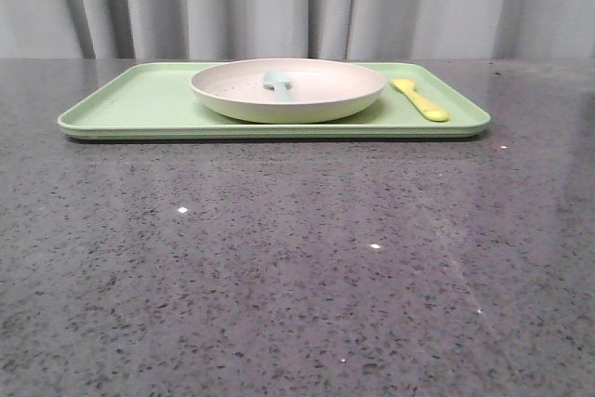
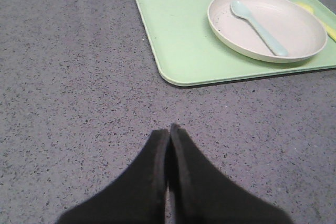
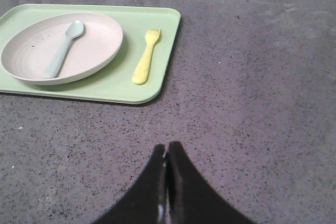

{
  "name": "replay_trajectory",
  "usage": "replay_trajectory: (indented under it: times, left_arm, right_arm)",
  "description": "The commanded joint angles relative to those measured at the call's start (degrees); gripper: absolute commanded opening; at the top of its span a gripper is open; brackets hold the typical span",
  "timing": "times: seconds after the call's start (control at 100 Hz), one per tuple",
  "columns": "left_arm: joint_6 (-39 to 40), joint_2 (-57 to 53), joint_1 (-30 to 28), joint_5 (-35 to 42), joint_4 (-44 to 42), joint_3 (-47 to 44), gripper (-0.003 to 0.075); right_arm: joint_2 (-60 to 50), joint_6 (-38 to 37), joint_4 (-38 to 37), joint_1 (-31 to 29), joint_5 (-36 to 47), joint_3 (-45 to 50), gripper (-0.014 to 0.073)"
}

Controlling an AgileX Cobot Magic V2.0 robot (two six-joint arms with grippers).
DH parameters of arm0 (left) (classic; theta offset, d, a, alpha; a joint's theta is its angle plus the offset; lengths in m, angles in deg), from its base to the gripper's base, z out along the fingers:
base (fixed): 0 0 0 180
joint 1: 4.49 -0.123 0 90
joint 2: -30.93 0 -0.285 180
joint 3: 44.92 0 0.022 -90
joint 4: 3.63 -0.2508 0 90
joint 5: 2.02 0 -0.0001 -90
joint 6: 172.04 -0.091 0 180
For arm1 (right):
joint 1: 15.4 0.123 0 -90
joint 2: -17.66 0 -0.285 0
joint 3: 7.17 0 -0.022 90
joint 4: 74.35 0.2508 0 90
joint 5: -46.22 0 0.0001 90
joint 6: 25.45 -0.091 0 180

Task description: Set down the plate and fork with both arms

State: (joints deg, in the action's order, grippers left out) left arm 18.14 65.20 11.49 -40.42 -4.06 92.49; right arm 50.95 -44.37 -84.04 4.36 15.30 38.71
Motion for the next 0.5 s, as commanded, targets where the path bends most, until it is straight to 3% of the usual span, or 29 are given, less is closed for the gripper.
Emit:
replay_trajectory:
  times: [0.0,0.49]
  left_arm:
    - [0.7,0.3,0.2,4.2,0.4,1.4,-0.002]
    - [0.7,0.3,0.2,4.4,0.4,0.7,-0.002]
  right_arm:
    - [0.2,0.1,-1.3,0.0,3.8,-1.4,-0.0067]
    - [0.2,0.1,-1.3,0.0,3.8,-1.4,-0.0067]
